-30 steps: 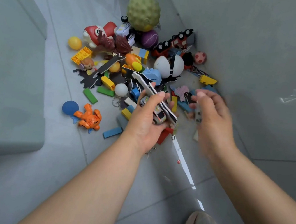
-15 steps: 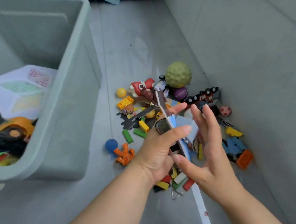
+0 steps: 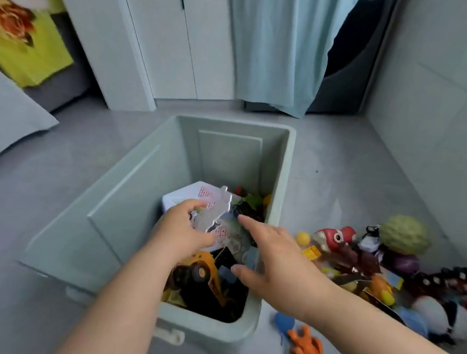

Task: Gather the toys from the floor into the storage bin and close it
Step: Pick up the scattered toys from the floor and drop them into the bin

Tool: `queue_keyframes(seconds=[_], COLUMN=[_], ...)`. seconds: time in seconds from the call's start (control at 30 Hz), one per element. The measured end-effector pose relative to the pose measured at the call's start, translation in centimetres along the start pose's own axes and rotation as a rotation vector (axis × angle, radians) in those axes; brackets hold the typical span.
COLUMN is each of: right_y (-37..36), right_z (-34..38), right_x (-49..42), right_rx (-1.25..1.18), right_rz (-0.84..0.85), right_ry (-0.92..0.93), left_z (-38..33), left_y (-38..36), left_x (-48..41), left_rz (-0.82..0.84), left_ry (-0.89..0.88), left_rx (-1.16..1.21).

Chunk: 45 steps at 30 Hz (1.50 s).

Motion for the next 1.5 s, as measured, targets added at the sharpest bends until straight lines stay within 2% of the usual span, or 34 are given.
queue_keyframes(seconds=[0.07, 0.13, 0.23, 0.3, 0.4, 0.53, 0.67, 0.77, 0.93, 1.1, 1.17, 1.27, 1.37, 1.43, 1.5], right_y=[-1.7, -2.2, -1.6, -0.7, 0.9, 2.9, 5.8, 8.2, 10.3, 6.7, 5.4, 4.6, 5.2, 6.5, 7.9], right_z=[0.1, -0.3, -1.5, -3.0, -7.4, -16.5, -26.5, -31.7, -37.0, -39.8, -40.2, -40.5, -39.5, -37.3, -33.8], right_x=[0.4, 1.2, 2.8, 4.3, 7.2, 13.0, 20.2, 23.9, 22.9, 17.7, 16.9, 17.4, 18.9, 19.9, 20.2], right_rx=[0.06, 0.017, -0.17, -0.235, -0.323, -0.377, -0.216, -0.126, 0.045, 0.077, 0.095, -0.012, 0.035, 0.044, -0.075], right_rz=[0.007, -0.024, -0.038, -0.069, -0.142, -0.27, -0.419, -0.498, -0.477, -0.238, -0.199, -0.341, -0.441, -0.551, -0.614], right_ry=[0.037, 0.06, 0.004, -0.06, -0.294, -0.663, -1.002, -1.138, -1.035, -0.99, -0.988, -0.98, -0.918, -0.829, -0.689], left_z=[4.1, 4.7, 1.0, -2.6, -8.6, -14.4, -15.1, -13.0, -10.0, -7.4, -6.7, -6.3, -6.6, -7.0, -7.8], left_y=[-0.8, -1.7, -2.0, -2.7, -4.8, -11.6, -20.4, -25.5, -30.4, -32.7, -33.2, -33.7, -34.0, -34.0, -33.9], left_x=[0.3, 0.9, 0.7, 1.3, 3.6, 8.4, 13.8, 16.4, 17.2, 17.3, 17.3, 17.4, 17.8, 17.9, 18.3], left_rz=[0.11, 0.198, 0.129, 0.079, 0.069, 0.324, 0.633, 0.737, 0.714, 0.658, 0.646, 0.651, 0.671, 0.672, 0.69], left_ry=[0.132, 0.141, -0.038, -0.176, -0.356, -0.404, -0.25, -0.083, 0.137, 0.273, 0.317, 0.36, 0.363, 0.347, 0.326], left_rx=[-0.082, -0.068, -0.032, 0.127, 0.313, 0.488, 0.492, 0.411, 0.332, 0.299, 0.302, 0.325, 0.35, 0.363, 0.376])
Point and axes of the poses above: each hand's wrist, its own x-axis away from the middle knuckle, its own y-axis out of the back of the hand, z = x × y, the point moved 7 cm from there along -x, towards the middle knuckle, and after that the axes turned 14 degrees about -z, right-handed, at the moved point
